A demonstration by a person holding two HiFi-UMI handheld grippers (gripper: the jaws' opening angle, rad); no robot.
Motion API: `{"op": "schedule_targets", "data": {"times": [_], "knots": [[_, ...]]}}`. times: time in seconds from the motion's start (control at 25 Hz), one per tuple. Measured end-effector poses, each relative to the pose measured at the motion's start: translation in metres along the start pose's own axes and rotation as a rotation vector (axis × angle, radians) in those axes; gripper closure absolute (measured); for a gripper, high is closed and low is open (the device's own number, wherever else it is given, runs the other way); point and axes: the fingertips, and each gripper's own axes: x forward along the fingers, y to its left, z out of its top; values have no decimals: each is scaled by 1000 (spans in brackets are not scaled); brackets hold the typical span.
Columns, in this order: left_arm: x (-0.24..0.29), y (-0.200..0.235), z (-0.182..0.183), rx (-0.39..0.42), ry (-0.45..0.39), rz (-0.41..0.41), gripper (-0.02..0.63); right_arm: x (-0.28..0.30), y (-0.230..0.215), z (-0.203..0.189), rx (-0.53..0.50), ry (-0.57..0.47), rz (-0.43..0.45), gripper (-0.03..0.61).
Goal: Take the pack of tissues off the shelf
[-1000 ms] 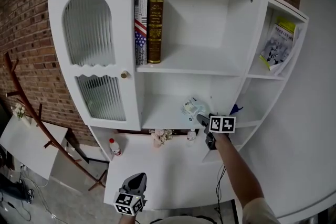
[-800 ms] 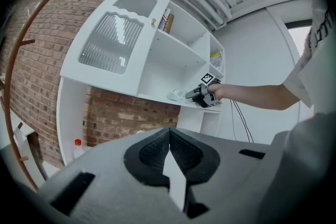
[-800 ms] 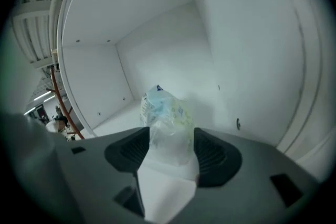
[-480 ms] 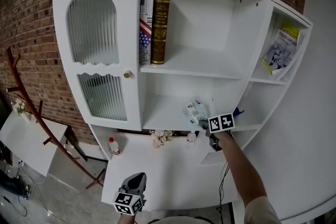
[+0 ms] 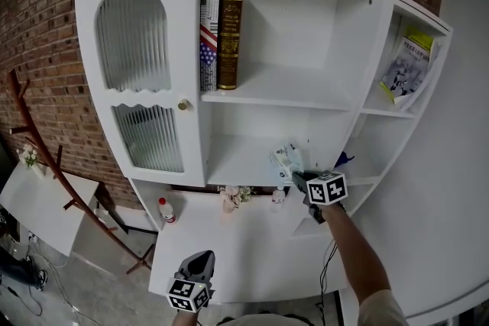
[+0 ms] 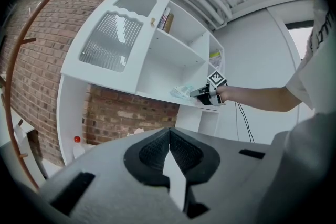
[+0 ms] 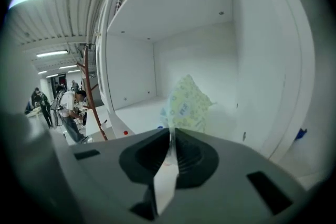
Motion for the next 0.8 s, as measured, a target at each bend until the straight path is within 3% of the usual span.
{"op": "schedule_targets", "data": {"times": [0.8], "knots": [[-15, -21, -13, 2, 33, -67, 589, -64, 30, -4, -153, -70, -55, 543]]}}
